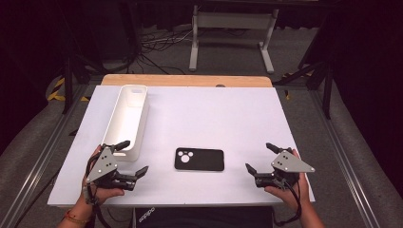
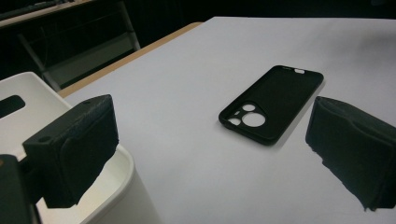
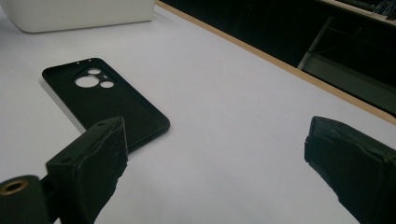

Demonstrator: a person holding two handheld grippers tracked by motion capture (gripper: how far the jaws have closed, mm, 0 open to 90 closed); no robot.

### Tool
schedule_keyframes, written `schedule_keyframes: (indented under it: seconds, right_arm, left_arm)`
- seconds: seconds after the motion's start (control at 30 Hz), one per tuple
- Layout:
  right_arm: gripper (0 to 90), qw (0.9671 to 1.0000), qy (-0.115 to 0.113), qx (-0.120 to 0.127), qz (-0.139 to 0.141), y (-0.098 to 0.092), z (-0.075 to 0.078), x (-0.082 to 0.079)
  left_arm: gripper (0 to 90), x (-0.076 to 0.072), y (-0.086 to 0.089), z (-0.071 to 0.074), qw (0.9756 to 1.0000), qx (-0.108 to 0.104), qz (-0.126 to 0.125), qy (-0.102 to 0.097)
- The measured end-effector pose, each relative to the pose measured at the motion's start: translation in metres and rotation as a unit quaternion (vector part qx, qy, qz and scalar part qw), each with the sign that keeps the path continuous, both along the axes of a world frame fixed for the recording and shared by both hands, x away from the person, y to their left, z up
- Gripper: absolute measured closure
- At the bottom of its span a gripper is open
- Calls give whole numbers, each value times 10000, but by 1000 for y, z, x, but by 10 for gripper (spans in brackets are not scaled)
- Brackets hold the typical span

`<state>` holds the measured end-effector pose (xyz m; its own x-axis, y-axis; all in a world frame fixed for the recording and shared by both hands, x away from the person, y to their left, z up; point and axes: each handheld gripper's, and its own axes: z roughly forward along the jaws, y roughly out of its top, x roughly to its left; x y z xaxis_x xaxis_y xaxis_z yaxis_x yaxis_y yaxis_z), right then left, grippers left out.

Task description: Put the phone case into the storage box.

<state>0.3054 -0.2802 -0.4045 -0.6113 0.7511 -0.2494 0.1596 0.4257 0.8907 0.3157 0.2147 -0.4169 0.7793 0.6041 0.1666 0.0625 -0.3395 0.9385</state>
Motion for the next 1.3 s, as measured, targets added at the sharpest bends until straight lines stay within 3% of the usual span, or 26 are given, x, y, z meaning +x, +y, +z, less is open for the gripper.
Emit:
schedule_keyframes:
  seconds: [0.2,0.37,0.57,0.7,1.0,1.1,1.13,1.23,1.27,1.3]
  right_arm:
    - [69,9999,138,18,71,2,-2,2]
    - [85,9990,350,-60,263,9,-6,4]
    - [73,9967,561,-212,552,22,-6,10]
    - [66,9943,645,-444,725,38,-5,18]
    - [71,9854,912,-817,1182,70,2,38]
    - [119,9809,1068,-901,1351,81,4,52]
    - [125,9775,1161,-984,1463,88,6,59]
    - [141,9717,1275,-1190,1592,99,8,70]
    - [141,9717,1275,-1190,1592,99,8,70]
    - [142,9693,1317,-1287,1627,104,9,75]
  left_arm:
    - [35,-1,0,0,10000,-30,-43,4]
    - [35,-2,0,0,9999,62,-85,-18]
    - [34,-2,0,-1,9999,64,-95,59]
    - [35,-3,-1,-2,9998,69,-155,59]
    - [35,-5,1,-4,9997,163,-151,69]
    - [35,-6,1,-5,9997,173,-135,59]
    - [36,-6,2,-4,9997,171,-151,98]
    - [38,-5,1,-5,9997,141,-157,132]
    - [39,-5,1,-5,9997,141,-157,132]
    - [39,-4,1,-5,9996,185,-157,131]
